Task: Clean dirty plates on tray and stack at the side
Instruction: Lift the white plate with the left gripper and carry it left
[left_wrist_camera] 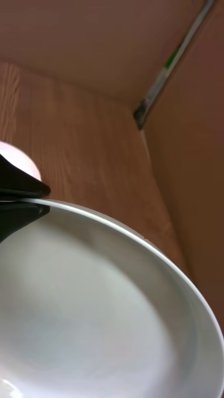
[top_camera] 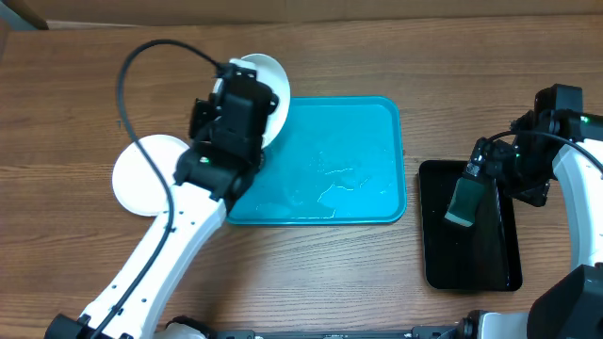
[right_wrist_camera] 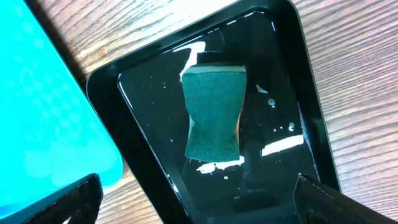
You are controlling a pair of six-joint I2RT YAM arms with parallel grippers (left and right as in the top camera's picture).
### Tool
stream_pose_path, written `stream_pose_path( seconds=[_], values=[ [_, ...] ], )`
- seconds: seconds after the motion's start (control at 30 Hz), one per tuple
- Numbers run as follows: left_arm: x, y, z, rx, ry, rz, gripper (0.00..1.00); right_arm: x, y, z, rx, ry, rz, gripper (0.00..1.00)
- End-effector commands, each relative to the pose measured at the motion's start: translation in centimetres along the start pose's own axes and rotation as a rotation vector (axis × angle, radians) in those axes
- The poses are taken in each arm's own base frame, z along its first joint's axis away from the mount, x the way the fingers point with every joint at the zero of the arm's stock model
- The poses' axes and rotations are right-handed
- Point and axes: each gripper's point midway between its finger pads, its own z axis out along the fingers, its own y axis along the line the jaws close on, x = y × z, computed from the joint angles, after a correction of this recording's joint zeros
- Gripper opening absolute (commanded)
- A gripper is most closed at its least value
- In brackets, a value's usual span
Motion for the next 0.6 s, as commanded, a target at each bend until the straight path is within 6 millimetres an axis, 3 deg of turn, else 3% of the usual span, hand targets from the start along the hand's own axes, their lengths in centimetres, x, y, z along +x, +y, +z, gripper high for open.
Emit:
stream_pose_path(
  seconds=[0.0, 0.17, 0.57],
  values=[
    [-0.4, 0.5, 0.1, -0.103, 0.007, 0.076, 0.04, -0.5, 0.4, -0.5, -0.010, -0.023, -0.013, 1.00],
    [0.0, 0.2, 0.5, -0.118, 0.021, 0.093, 0.04, -0.5, 0.4, -0.5, -0.010, -0.023, -0.013, 1.00],
    [-0.9, 1.8, 0.1, -0.216, -0.005, 0.065, 0.04, -0.5, 0.4, -0.5, -0.010, -0.023, -0.013, 1.00]
  ],
)
